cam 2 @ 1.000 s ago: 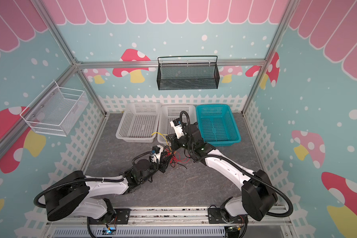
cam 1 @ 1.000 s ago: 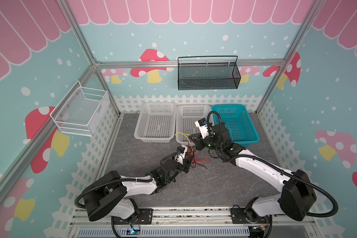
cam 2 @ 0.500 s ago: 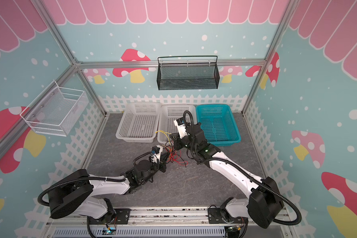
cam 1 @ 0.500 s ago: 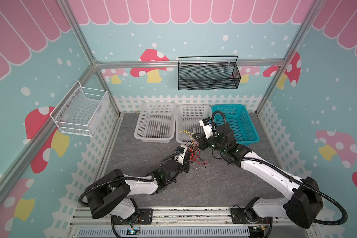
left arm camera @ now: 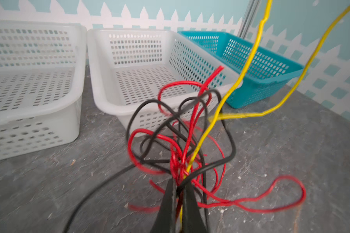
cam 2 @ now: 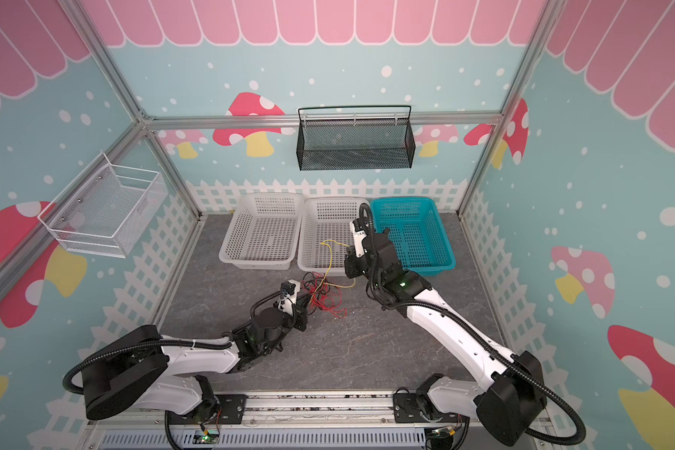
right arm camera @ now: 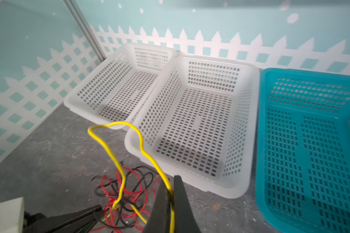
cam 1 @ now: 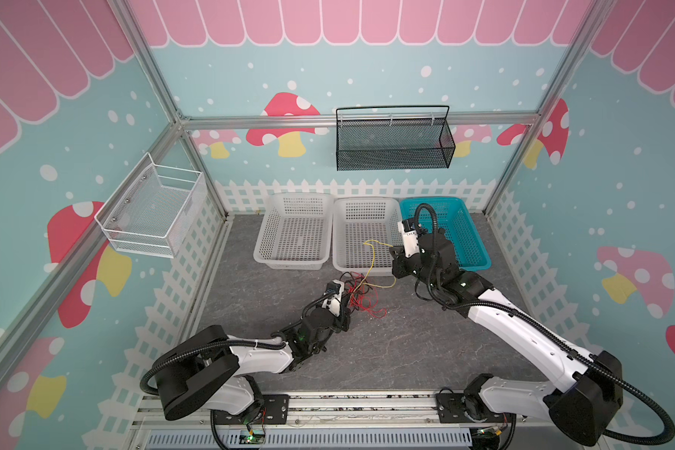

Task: Untangle and sort cables by color
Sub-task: Untie the cable.

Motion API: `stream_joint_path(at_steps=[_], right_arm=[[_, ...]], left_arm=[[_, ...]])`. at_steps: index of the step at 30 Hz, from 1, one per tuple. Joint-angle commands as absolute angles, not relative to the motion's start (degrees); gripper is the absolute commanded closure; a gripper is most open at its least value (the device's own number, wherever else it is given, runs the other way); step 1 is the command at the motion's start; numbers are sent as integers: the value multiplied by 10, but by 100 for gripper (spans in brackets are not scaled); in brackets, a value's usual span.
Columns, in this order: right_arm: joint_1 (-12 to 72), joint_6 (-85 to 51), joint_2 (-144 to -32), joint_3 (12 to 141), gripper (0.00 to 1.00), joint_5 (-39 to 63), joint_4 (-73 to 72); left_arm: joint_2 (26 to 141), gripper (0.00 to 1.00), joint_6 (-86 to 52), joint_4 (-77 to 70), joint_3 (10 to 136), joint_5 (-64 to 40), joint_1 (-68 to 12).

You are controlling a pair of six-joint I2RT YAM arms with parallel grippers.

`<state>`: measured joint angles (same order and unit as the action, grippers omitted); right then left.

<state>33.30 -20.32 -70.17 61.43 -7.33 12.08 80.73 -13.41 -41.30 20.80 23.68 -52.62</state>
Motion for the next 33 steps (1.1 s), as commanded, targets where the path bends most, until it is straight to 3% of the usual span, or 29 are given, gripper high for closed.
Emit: stream_joint_path(at_steps=[1, 15, 21, 25, 33], right_arm=[[304, -200, -682, 632, 100, -142, 120], [211, -185, -640, 626, 100, -128, 143], [209, -179, -650, 601, 100, 64, 87], [211, -183, -669, 579, 100, 124, 72], [212, -178, -698, 579, 100, 53, 76]], left_arm=[[798, 100, -155, -341, 193, 275, -523], [748, 100, -163, -285, 173, 290, -515], [743, 100, -154, -301, 182, 269, -514], [761, 100, -149, -308, 207, 245, -514], [796, 100, -143, -310, 232, 237, -514]])
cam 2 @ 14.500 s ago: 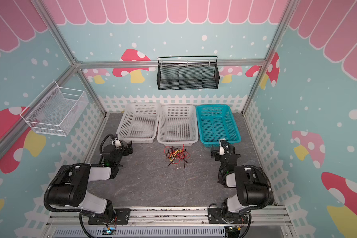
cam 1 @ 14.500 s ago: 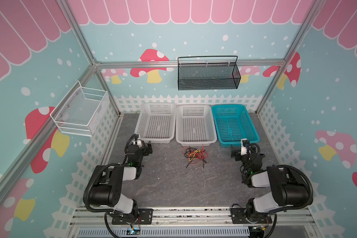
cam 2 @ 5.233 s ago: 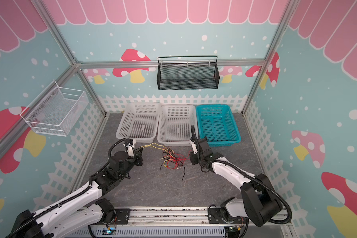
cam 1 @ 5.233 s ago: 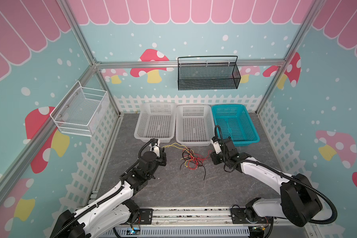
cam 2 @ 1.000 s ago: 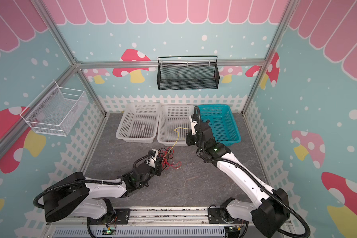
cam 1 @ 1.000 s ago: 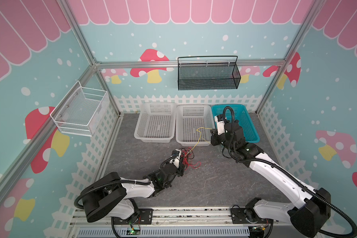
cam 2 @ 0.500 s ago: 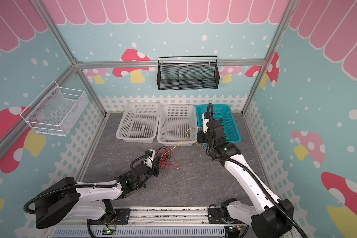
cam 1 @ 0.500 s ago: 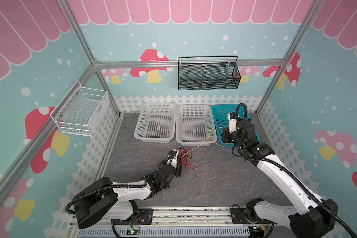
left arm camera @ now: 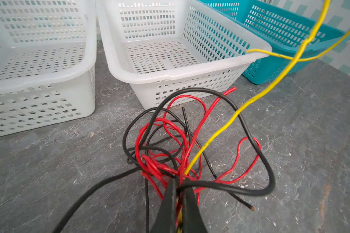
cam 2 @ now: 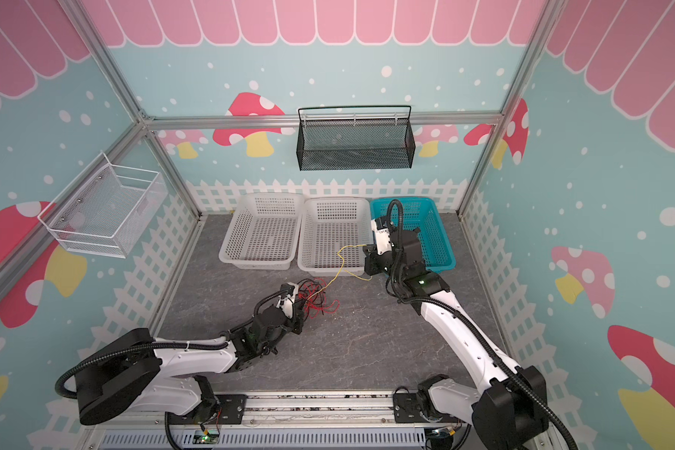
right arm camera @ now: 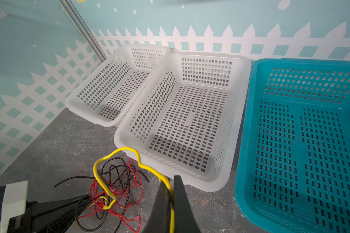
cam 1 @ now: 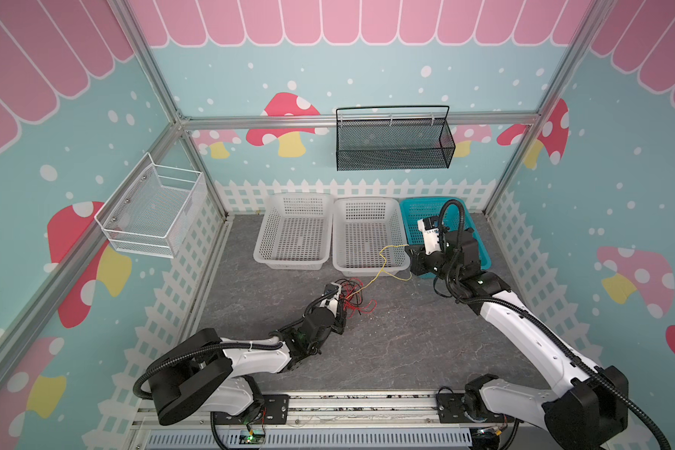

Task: Untangle and sort cables by color
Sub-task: Untie the cable.

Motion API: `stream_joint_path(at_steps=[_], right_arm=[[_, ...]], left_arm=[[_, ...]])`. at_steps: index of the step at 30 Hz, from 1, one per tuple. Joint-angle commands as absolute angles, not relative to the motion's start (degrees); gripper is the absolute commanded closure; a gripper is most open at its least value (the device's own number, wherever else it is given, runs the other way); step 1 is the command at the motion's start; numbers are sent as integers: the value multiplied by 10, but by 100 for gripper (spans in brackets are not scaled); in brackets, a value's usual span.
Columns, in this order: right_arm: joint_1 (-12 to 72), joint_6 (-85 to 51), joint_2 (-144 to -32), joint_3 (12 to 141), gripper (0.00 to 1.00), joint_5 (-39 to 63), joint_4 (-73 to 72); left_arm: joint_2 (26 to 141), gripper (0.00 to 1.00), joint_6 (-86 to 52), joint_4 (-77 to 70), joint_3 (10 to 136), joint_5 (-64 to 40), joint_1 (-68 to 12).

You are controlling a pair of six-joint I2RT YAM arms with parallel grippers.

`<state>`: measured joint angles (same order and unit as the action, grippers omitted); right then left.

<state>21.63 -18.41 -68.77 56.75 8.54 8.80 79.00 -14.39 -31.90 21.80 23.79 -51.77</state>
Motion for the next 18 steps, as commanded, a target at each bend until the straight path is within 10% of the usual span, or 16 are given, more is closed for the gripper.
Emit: stream_joint_path(at_steps=[1, 18], right_arm=[[211, -172, -704, 591, 100, 27, 87], [101, -155, -798, 742, 100, -35, 167]], left_arm=[[797, 100, -145, -308, 231, 237, -514], [789, 100, -170, -269, 209, 238, -498]])
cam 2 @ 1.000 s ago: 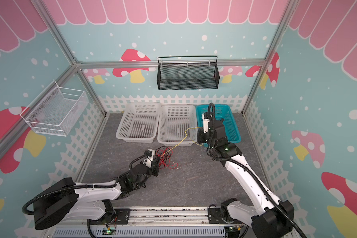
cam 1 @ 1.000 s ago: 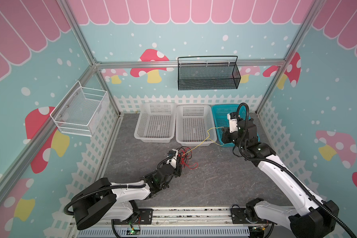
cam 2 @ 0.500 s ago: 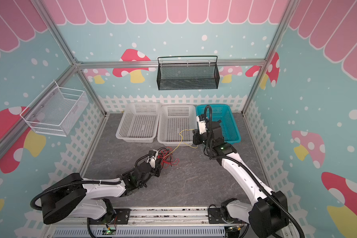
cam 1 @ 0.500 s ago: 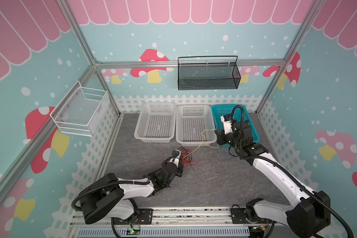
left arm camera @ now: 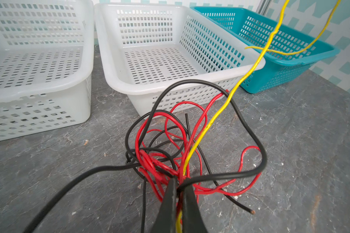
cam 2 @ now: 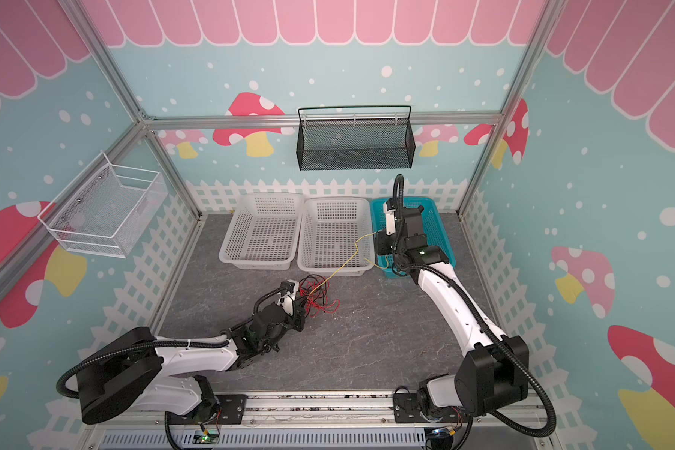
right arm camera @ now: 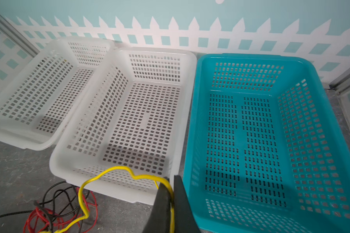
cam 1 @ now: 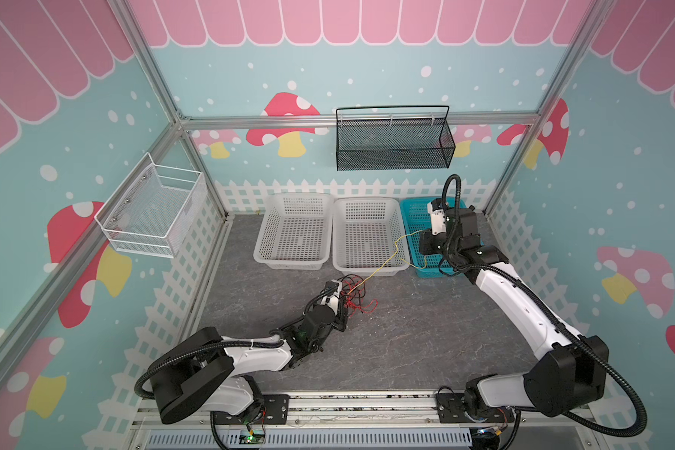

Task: Untangle and sort cables by color
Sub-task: Untie the cable.

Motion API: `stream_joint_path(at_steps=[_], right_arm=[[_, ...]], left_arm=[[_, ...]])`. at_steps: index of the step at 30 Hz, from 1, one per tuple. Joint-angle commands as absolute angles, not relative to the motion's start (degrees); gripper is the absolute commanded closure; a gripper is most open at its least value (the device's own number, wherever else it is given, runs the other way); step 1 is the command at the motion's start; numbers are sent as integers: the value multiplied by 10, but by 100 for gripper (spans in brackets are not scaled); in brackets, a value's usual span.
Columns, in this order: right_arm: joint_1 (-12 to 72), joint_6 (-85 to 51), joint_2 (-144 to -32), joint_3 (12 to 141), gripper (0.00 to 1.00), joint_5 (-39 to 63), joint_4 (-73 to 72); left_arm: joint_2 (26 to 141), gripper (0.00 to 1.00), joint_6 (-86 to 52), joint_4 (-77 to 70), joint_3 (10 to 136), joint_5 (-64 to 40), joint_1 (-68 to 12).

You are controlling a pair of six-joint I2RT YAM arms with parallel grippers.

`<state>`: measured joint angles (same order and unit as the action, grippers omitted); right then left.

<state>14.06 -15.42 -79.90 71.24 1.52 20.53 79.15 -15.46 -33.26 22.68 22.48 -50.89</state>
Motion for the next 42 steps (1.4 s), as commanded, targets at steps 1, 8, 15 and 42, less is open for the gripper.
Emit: stream_joint_path(at_steps=[1, 8, 15, 42], right_arm=[[93, -155, -797, 740, 100, -29, 168], [9, -163, -788, 722, 100, 17, 165], [3, -158, -776, 686, 100, 95, 146], [159, -195, -790, 571, 34, 94, 147]], left_arm=[[788, 100, -170, -268, 208, 238, -497], [776, 100, -177, -262, 196, 241, -492], [763, 100, -170, -259, 200, 231, -489], [817, 100, -192, -282, 275, 149, -490]])
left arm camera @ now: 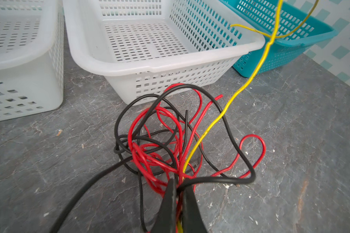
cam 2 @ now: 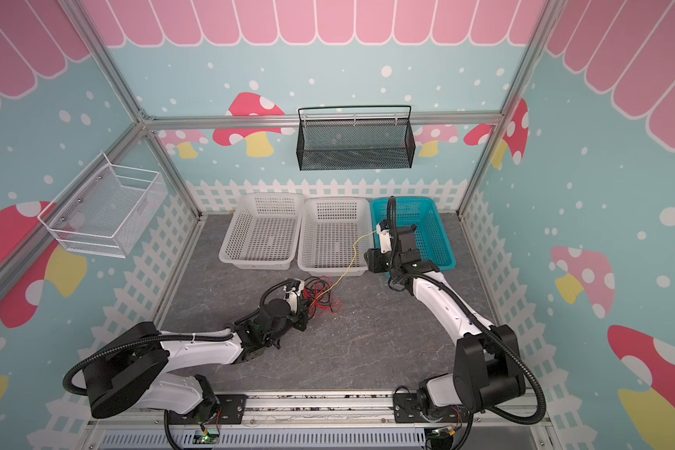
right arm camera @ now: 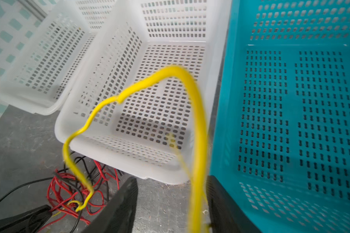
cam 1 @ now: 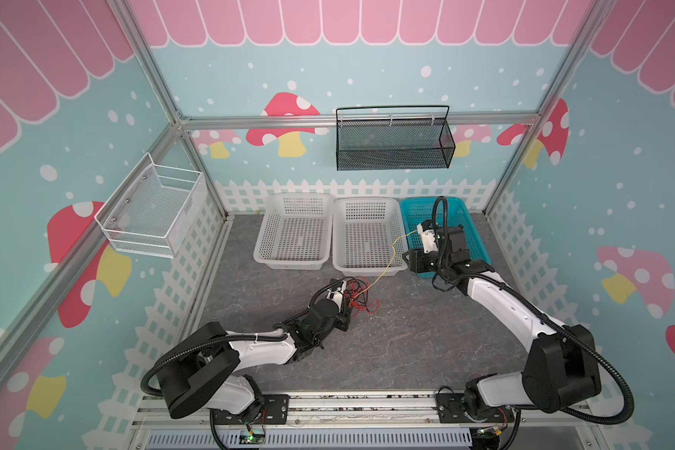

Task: Untangle and sort cables by color
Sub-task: Untie the cable.

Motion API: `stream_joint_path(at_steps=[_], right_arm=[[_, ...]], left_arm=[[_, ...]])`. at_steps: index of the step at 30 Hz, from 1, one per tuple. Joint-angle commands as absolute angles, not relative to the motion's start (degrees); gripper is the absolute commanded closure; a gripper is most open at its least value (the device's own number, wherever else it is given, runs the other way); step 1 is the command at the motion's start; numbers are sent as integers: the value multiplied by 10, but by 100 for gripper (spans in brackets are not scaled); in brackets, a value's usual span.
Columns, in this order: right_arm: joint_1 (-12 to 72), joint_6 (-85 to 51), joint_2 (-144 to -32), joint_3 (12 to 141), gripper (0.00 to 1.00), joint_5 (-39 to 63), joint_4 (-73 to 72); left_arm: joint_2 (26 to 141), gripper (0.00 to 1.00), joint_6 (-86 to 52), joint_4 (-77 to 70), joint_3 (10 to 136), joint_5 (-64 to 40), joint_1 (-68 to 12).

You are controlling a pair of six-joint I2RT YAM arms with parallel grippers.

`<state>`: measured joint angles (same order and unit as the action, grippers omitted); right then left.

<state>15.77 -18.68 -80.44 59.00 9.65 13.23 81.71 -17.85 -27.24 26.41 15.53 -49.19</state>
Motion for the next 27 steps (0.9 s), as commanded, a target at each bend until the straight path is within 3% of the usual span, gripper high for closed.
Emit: stream_joint_path(at_steps=[1, 15, 27], right_arm=[[161, -194, -784, 564, 33, 109, 142], [212, -213, -730, 496, 26, 202, 77], [284, -267, -795, 481, 28, 208, -10]], left_arm=[[817, 100, -192, -282, 275, 148, -490], [836, 100, -197, -295, 282, 137, -490], [839, 100, -200, -311, 285, 126, -490]])
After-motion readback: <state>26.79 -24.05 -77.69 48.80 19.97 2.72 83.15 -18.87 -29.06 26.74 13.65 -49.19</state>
